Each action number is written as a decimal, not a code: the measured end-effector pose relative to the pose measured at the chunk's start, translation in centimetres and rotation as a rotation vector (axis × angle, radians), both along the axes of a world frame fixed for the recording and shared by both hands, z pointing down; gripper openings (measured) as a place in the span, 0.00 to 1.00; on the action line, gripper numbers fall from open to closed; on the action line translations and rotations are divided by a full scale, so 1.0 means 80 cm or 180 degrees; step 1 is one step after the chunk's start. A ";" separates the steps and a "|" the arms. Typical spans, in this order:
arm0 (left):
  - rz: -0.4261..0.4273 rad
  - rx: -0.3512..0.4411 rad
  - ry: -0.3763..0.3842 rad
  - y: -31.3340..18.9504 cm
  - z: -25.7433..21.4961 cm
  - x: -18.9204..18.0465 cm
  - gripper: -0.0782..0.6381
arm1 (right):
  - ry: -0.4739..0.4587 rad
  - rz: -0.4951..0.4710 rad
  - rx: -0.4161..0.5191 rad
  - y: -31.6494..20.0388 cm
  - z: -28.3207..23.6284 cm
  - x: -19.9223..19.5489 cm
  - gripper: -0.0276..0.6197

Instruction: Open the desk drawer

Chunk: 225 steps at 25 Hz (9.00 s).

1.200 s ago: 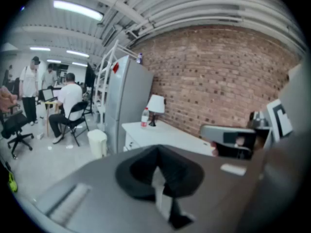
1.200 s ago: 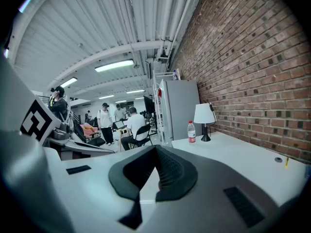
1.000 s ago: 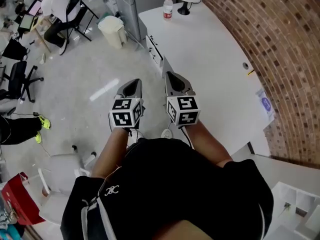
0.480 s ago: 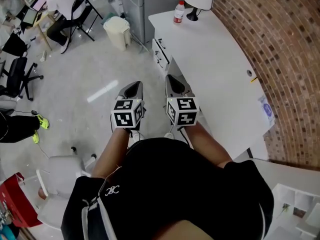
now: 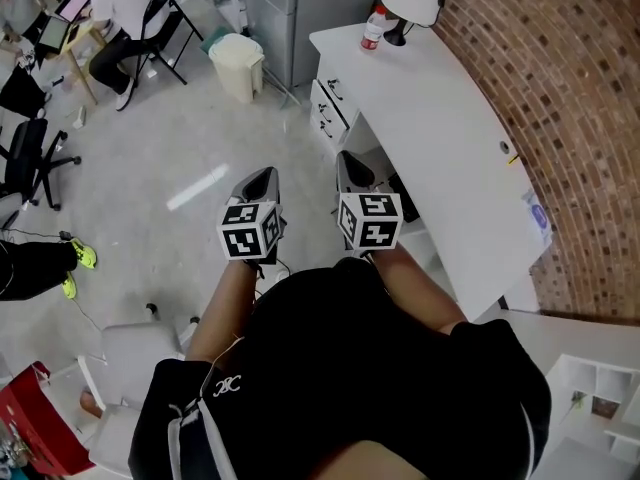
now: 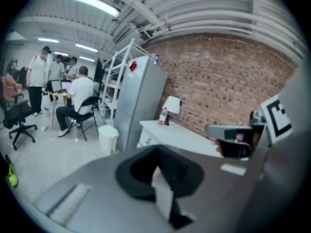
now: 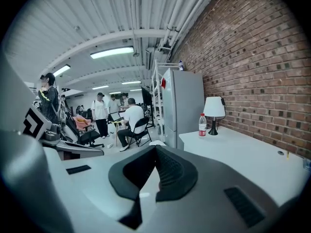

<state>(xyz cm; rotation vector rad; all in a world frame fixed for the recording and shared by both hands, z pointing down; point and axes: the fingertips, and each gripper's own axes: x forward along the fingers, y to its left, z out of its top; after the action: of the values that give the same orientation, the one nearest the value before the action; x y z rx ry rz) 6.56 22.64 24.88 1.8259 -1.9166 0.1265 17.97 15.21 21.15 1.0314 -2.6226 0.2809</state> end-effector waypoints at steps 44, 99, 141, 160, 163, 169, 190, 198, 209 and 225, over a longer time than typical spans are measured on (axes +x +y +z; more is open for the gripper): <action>-0.0221 -0.0688 0.0081 -0.404 0.094 -0.212 0.11 | 0.0117 -0.0298 -0.0592 -0.433 0.116 -0.237 0.04; 0.1693 -0.0550 0.1458 -0.537 0.667 -0.138 0.11 | -0.0360 0.1727 -0.0509 -0.433 0.632 -0.177 0.04; 0.0942 -0.0564 0.4008 -0.670 0.984 0.021 0.27 | -0.0325 0.1713 -0.0442 -0.456 0.792 -0.099 0.04; 0.0988 -0.0575 0.3995 -0.672 0.980 0.026 0.13 | -0.0312 0.1604 -0.0429 -0.456 0.796 -0.109 0.04; 0.1000 -0.0590 0.3988 -0.669 0.979 0.024 0.13 | -0.0336 0.1634 -0.0438 -0.458 0.795 -0.104 0.04; 0.1081 -0.0604 0.3969 -0.658 0.978 0.014 0.13 | -0.0368 0.1656 -0.0438 -0.463 0.795 -0.105 0.04; 0.1068 -0.0909 0.3809 -0.576 0.983 -0.057 0.13 | -0.0531 0.1545 -0.0412 -0.480 0.774 -0.157 0.04; 0.1079 -0.1025 0.3785 -0.558 0.982 -0.070 0.15 | -0.0514 0.1471 -0.0367 -0.476 0.769 -0.185 0.04; 0.0640 -0.0608 0.1170 -0.582 0.968 -0.205 0.13 | -0.0557 0.1428 -0.0338 -0.478 0.763 -0.215 0.04; 0.1335 0.0379 -0.0511 -0.606 0.761 -0.248 0.10 | -0.0375 0.1520 -0.0172 -0.499 0.771 -0.245 0.04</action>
<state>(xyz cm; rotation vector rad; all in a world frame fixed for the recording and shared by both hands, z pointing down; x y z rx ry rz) -13.26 -25.80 85.74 2.3417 -1.6421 0.3117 -1.63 -24.74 82.84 1.6585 -2.4143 0.5286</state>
